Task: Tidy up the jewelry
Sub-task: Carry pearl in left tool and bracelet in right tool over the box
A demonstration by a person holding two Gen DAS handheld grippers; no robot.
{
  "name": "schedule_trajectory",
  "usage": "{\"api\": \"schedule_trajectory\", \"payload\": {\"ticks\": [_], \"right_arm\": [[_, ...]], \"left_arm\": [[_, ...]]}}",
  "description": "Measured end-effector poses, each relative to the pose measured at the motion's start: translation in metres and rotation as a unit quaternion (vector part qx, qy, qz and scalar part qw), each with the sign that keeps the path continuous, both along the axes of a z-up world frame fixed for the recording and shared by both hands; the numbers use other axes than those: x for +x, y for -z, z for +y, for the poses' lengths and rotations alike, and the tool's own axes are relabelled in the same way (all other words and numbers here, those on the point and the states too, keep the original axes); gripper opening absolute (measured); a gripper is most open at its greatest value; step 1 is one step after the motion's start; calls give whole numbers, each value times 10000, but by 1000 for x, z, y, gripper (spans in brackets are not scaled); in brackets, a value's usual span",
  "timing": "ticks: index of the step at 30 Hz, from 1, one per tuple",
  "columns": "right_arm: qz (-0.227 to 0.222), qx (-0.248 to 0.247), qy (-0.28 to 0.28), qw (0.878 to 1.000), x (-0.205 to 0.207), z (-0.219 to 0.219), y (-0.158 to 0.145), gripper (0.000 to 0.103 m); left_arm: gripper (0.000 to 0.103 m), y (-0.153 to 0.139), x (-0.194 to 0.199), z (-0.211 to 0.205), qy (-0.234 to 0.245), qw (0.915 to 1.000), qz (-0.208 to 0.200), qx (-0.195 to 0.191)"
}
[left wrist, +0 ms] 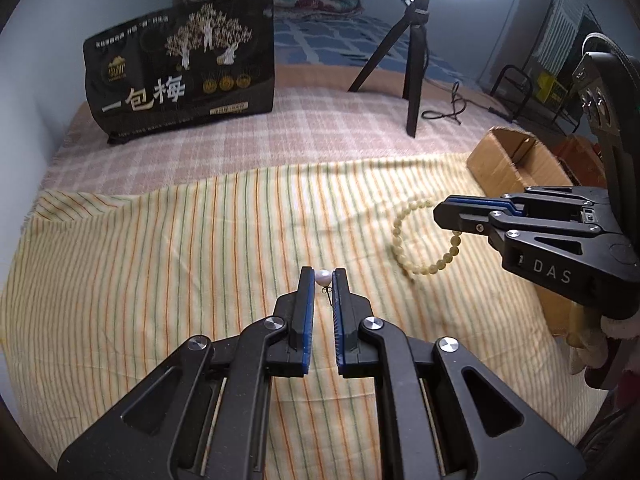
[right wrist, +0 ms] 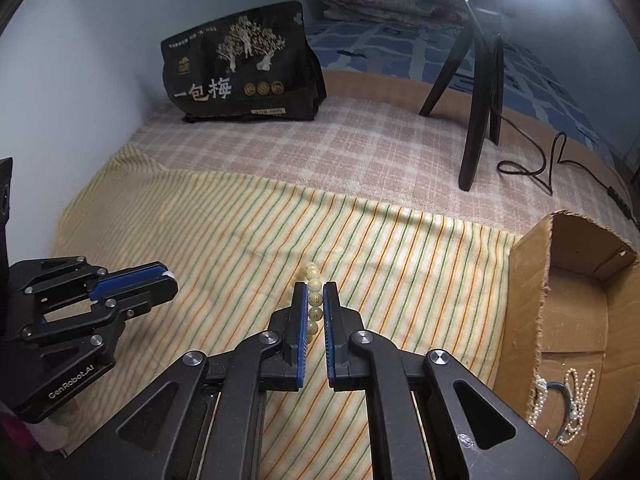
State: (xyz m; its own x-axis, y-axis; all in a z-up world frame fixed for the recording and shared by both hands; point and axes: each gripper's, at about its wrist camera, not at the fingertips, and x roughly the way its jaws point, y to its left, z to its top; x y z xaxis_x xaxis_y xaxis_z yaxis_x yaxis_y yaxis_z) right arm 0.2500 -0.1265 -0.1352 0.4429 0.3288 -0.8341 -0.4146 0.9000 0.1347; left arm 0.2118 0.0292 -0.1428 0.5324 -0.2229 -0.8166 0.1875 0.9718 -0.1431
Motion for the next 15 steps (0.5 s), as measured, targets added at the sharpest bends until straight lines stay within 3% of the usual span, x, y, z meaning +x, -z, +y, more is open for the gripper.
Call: {"api": "schedule_trajectory", "payload": {"ticks": [15], "right_arm": [[-489,-36,11,9988,-39,-19,-51,6]], "left_arm": [[7,-45,-30,-18,136,9991,-388,-123]]}}
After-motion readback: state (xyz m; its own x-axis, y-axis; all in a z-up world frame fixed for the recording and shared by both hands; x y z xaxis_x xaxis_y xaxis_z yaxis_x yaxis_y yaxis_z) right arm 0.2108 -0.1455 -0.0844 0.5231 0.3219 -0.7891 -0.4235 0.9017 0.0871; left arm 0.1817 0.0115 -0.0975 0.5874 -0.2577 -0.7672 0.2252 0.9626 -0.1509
